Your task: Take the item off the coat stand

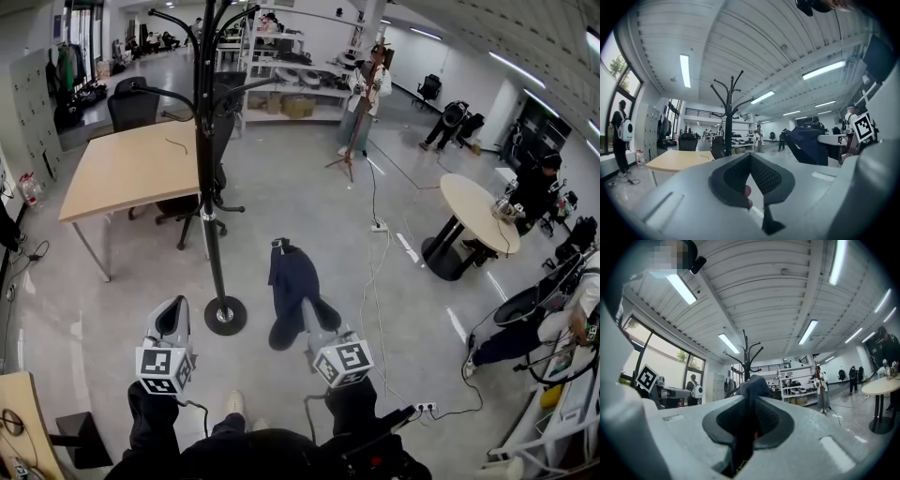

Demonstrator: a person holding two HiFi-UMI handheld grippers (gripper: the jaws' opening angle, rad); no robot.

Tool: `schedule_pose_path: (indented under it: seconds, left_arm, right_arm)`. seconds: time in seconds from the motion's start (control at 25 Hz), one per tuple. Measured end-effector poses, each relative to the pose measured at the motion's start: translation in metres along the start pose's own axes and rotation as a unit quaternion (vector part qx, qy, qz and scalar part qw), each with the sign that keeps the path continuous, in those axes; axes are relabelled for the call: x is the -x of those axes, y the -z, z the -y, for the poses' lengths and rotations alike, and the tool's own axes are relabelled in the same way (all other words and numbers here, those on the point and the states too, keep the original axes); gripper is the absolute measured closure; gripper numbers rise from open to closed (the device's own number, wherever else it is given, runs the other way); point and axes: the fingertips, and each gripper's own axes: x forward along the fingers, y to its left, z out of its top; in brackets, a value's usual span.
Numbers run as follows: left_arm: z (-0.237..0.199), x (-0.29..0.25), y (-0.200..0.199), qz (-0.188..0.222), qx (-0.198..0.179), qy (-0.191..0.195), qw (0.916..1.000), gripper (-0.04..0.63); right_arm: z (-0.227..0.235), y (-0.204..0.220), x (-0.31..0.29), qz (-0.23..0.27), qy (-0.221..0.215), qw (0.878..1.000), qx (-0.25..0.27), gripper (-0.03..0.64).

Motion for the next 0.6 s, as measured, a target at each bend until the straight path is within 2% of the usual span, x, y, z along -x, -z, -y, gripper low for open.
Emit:
schedule_pose_path:
  seconds: [0.6]
  left_arm:
    - [-0.0019, 0.0031, 0.0014, 0.001, -0.001, -0.002, 1.0000, 0.592]
  right_arm:
    - [-0.0057, 0.0065, -0.0014, -0.008, -0.003, 1.000, -0.004, 0.577]
